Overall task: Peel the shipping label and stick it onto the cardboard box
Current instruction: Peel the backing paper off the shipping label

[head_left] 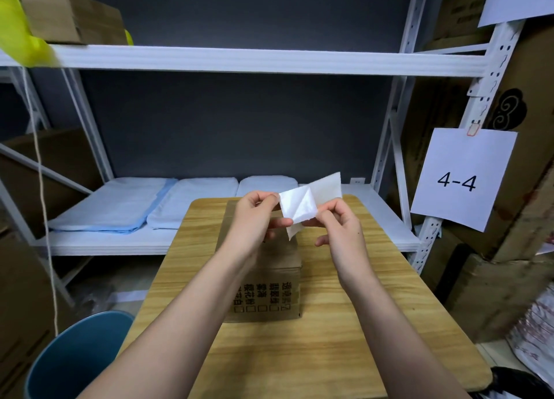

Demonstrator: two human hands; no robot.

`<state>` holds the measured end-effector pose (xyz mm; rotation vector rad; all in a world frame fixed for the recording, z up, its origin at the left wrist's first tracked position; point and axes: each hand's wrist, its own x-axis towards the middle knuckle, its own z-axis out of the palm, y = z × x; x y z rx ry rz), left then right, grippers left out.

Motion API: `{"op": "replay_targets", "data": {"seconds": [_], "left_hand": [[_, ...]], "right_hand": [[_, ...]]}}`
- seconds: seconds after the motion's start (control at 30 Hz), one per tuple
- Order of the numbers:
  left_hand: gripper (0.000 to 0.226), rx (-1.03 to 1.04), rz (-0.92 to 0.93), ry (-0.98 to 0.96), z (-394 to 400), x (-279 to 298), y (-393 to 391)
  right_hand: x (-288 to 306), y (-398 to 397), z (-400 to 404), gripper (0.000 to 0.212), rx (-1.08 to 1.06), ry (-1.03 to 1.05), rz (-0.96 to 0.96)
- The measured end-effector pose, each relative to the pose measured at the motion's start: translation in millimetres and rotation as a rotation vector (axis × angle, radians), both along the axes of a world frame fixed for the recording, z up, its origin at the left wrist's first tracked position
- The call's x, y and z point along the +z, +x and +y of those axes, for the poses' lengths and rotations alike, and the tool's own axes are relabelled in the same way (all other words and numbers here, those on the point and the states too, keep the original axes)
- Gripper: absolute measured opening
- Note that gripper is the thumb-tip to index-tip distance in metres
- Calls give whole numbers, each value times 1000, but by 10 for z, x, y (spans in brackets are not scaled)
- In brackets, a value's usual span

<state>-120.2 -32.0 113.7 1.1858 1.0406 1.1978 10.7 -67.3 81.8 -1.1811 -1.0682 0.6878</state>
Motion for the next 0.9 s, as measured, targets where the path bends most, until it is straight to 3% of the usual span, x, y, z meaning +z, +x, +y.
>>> {"op": "replay_targets", "data": {"seconds": [0.53, 0.73, 0.9], "left_hand": [[8, 144, -29, 1, 72, -61, -61], [9, 175, -32, 6, 98, -56, -127], [10, 183, 2, 34, 109, -57, -168]], "right_hand": [[0, 99, 18, 7, -127, -129, 435], [-36, 190, 22, 6, -131, -86, 665], [-74, 256, 37, 12, -126, -67, 712]]}}
